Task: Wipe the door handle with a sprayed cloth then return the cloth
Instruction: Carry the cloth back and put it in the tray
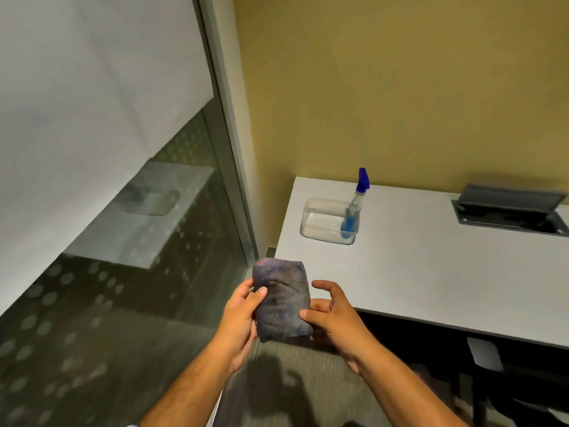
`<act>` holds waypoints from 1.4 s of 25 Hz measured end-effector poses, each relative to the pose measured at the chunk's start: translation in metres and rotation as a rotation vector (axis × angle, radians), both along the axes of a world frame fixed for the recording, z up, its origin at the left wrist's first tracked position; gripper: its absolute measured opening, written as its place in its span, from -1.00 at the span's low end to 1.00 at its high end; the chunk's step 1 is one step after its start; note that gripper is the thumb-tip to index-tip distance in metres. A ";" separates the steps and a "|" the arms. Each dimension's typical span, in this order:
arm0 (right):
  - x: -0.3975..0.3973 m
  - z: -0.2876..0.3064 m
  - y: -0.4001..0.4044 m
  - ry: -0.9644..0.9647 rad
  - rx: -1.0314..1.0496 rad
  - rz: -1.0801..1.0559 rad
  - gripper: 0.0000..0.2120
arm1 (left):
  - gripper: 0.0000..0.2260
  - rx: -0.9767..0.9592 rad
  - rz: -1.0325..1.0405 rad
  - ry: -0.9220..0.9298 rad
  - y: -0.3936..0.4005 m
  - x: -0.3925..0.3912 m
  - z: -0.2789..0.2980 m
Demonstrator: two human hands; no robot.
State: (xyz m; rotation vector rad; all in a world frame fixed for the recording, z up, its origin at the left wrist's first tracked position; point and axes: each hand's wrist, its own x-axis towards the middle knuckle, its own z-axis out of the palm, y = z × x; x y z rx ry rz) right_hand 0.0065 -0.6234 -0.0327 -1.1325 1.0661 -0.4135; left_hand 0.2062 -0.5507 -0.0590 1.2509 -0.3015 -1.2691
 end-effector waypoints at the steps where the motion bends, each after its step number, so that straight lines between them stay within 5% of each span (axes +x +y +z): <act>1: 0.000 -0.004 -0.012 0.017 -0.025 -0.033 -0.51 | -0.73 0.014 -0.021 -0.013 -0.017 0.001 0.000; 8: -0.004 -0.020 -0.118 0.081 -0.224 -0.083 -0.59 | -0.52 0.140 -0.201 -0.148 -0.134 -0.006 -0.009; 14: -0.002 -0.039 -0.236 0.136 -0.198 -0.013 -0.53 | -0.36 0.244 -0.073 -0.293 -0.243 -0.016 -0.023; 16: 0.003 -0.046 -0.271 0.125 -0.127 -0.015 -0.64 | -0.41 0.256 -0.057 -0.397 -0.274 -0.020 -0.031; 19: 0.014 -0.063 -0.307 0.169 -0.100 0.014 -0.51 | -0.45 0.294 -0.071 -0.506 -0.310 -0.022 -0.046; 22: 0.029 -0.082 -0.332 0.134 0.034 -0.108 -0.70 | -0.41 0.339 -0.098 -0.592 -0.341 -0.016 -0.057; 24: 0.037 -0.100 -0.346 0.133 -0.002 -0.166 -0.83 | -0.44 0.355 -0.128 -0.652 -0.365 -0.008 -0.065; 28: 0.056 -0.112 -0.360 0.193 -0.084 -0.233 -0.74 | -0.55 0.374 -0.262 -0.768 -0.403 -0.001 -0.083; 35: 0.082 -0.136 -0.383 0.277 0.055 -0.406 -0.75 | -0.68 0.418 -0.350 -0.621 -0.436 0.002 -0.118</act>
